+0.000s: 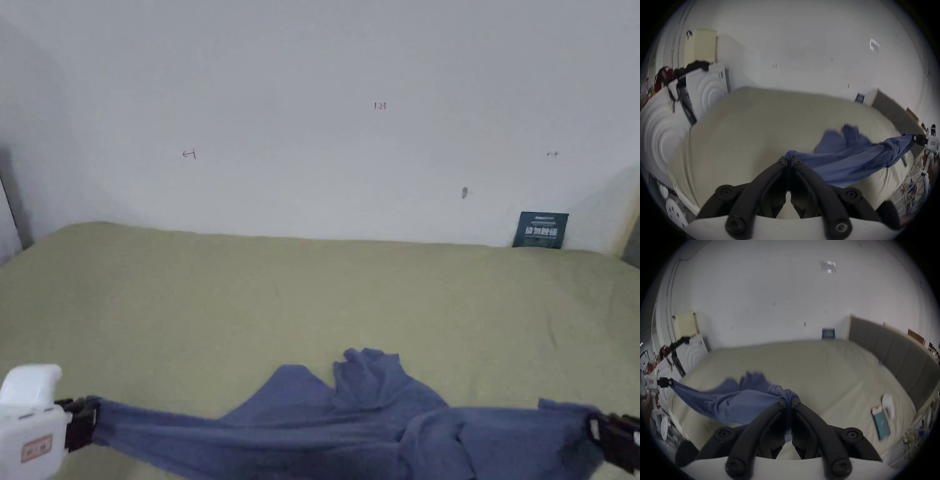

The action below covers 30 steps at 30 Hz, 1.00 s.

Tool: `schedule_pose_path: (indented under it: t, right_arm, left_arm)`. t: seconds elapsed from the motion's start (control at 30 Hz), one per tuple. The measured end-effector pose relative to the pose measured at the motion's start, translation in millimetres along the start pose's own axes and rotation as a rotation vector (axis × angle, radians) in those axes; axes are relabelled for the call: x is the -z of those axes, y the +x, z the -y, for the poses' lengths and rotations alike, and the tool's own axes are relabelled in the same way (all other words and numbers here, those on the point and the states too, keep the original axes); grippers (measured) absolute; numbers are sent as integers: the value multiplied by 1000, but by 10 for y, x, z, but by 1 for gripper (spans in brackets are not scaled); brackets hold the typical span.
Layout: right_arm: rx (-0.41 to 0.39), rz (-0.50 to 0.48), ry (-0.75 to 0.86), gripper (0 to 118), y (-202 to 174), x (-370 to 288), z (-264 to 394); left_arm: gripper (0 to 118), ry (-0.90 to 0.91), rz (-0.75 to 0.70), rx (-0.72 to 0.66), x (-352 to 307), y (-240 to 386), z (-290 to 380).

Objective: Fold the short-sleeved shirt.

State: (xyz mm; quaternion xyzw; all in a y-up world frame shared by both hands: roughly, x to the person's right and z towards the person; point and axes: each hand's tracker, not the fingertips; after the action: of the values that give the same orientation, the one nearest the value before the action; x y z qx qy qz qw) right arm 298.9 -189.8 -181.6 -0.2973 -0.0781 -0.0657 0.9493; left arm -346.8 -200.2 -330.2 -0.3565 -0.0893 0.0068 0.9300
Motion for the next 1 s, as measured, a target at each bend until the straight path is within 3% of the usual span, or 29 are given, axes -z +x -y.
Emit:
schedule_pose_path:
  t: [0.17, 0.27, 0.3, 0.37, 0.4, 0.57, 0.7, 0.77, 0.83, 0.87, 0.93, 0.97, 1.0]
  right_arm:
    - [54, 51, -219, 7, 124, 331, 1028]
    - [137, 73, -240, 9, 234, 382, 1175]
    - [175, 49, -251, 24, 282, 368, 1136]
    - [190, 16, -200, 88, 268, 185, 961]
    - [180, 0, -139, 103, 220, 55, 831]
    - [65, -102, 211, 103, -415, -637, 168]
    - [-33, -108, 471, 104, -994, -989, -104]
    - [-94, -77, 514, 102, -1215, -1017, -143]
    - [-118, -62, 542, 87, -1396, -1052, -168]
    - [-124, -70, 542, 72, -1468, -1036, -171]
    - [-136, -54, 535, 16, -1586, -1022, -190]
    - [-148, -30, 534, 5, -1628, -1010, -197]
    - [-153, -10, 536, 4, -1649, -974, -202]
  left_arm:
    - [2, -217, -7, -121, 370, -208, 830]
    - [5, -164, 10, -89, 399, -198, 889]
    - [27, -152, -4, -64, 319, -150, 864]
    - [93, -117, 14, -97, 83, -124, 741]
    - [107, -6, 34, -124, -137, -62, 658]
    - [106, 404, 32, -6, -1041, 524, 368]
    - [106, 603, -18, 81, -1395, 921, 279]
    - [106, 611, 1, 108, -1466, 1039, 225]
    - [99, 595, -26, 132, -1477, 1135, 159]
    - [87, 600, -29, 141, -1491, 1164, 140]
    - [24, 604, -20, 150, -1498, 1196, 96]
    - [0, 599, -35, 150, -1486, 1219, 74]
    - [0, 571, -37, 153, -1466, 1215, 42]
